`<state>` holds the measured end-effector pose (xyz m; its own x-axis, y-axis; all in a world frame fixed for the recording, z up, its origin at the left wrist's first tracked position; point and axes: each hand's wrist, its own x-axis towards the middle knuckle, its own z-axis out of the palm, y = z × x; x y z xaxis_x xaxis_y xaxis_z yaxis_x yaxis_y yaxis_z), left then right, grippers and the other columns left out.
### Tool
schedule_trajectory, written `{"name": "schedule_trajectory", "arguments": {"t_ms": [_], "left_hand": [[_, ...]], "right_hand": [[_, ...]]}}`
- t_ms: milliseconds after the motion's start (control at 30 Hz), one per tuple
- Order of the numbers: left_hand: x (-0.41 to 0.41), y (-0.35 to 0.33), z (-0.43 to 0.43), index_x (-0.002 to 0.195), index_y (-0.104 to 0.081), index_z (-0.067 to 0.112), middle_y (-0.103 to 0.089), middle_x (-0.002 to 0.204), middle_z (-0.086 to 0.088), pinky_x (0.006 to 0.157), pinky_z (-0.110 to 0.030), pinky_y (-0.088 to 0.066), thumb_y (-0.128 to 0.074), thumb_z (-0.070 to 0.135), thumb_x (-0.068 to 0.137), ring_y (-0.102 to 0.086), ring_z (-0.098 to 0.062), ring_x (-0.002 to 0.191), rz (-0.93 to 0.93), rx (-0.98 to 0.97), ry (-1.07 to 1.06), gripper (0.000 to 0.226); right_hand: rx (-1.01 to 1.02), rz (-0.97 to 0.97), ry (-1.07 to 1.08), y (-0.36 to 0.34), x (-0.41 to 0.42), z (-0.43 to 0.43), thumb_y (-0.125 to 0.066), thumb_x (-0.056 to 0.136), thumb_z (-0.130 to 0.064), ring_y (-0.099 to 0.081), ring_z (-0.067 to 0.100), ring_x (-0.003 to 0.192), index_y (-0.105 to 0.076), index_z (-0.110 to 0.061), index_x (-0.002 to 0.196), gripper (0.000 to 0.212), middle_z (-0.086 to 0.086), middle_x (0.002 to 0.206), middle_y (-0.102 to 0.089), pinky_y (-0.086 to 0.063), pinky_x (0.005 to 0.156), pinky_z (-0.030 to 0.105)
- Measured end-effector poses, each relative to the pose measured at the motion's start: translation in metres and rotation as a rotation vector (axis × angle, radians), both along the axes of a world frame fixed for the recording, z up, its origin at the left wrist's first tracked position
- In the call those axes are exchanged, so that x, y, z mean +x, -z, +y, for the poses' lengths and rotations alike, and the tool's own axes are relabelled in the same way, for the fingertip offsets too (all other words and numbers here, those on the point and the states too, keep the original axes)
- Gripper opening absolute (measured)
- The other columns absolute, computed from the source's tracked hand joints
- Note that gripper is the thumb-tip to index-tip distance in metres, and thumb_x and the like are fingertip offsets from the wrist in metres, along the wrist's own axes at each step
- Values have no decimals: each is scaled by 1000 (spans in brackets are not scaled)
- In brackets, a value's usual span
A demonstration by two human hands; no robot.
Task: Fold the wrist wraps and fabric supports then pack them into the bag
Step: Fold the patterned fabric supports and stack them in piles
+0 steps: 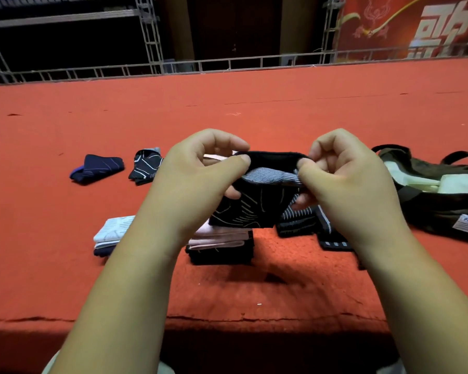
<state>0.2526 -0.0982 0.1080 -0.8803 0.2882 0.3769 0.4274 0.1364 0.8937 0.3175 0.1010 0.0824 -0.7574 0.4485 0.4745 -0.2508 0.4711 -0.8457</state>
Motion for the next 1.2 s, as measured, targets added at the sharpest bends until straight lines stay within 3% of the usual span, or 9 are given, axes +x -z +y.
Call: {"name": "schedule_trajectory", "arguments": {"t_ms": [133,300,467,633,733,800,967,1033,1200], "left_hand": [[-10,6,-8,117,-77,40,-78,107,-3,97,-53,-61,-72,9,81,-78,-21,95,27,-145,119,47],[-20,17,1,111,-80,33,-77,88,8,78,-28,-58,-84,6,87,-70,-4,80,138,-74,-9,37],[-19,17,6,98,-81,34,-72,80,4,68,-25,-52,-84,17,89,-60,-5,71,239,-36,-58,19],[-10,18,10,99,-79,27,-77,90,5,82,-31,-59,-80,10,92,-72,-12,88,230,-41,75,18],[-8,19,14,100,-78,25,-78,91,2,79,-32,-59,-79,9,93,-73,-20,88,213,-18,81,17],[-10,20,15,99,-78,25,-77,89,9,74,-26,-58,-80,11,93,-71,-11,80,211,-7,30,16],[-19,21,11,100,-79,26,-76,92,8,70,-26,-57,-80,15,94,-70,-9,80,146,119,-75,12],[-23,23,10,104,-79,24,-72,87,11,69,-29,-54,-80,17,94,-67,-9,79,109,180,-58,13],[-28,22,7,115,-78,18,-74,98,-3,89,-45,-56,-80,27,94,-69,-18,95,-34,319,76,23]], "right_hand": [[-469,-19,-195,-2,-7,5,-69,99,0,-68,19,57,-60,-10,93,15,2,71,-58,-66,67,43],[-672,-84,-367,-2,-9,8,-68,98,3,-64,17,63,-61,-9,96,14,5,78,-60,-64,70,35],[-317,-112,-179,0,-9,13,-63,94,4,-64,18,58,-64,-15,95,19,3,69,-63,-57,65,36],[215,-143,165,0,-4,16,-62,85,-15,-64,20,61,-65,-29,89,15,-2,71,-64,-51,59,34],[168,-189,140,0,-6,14,-59,90,-21,-69,19,58,-67,-28,89,11,1,68,-69,-60,63,40],[29,-248,56,-1,-7,15,-59,96,-25,-70,19,54,-71,-24,89,14,-2,66,-70,-63,61,44],[35,-206,-179,1,-3,19,-69,95,-58,-62,7,77,-76,-36,100,24,-10,93,-66,-54,77,25],[107,-199,-217,2,-4,18,-77,93,-48,-65,4,90,-75,-37,104,16,-9,106,-65,-49,81,17],[-144,-11,-321,7,-9,9,-67,106,-25,-76,15,109,-79,-23,117,16,-1,109,-82,-59,100,45]]}}
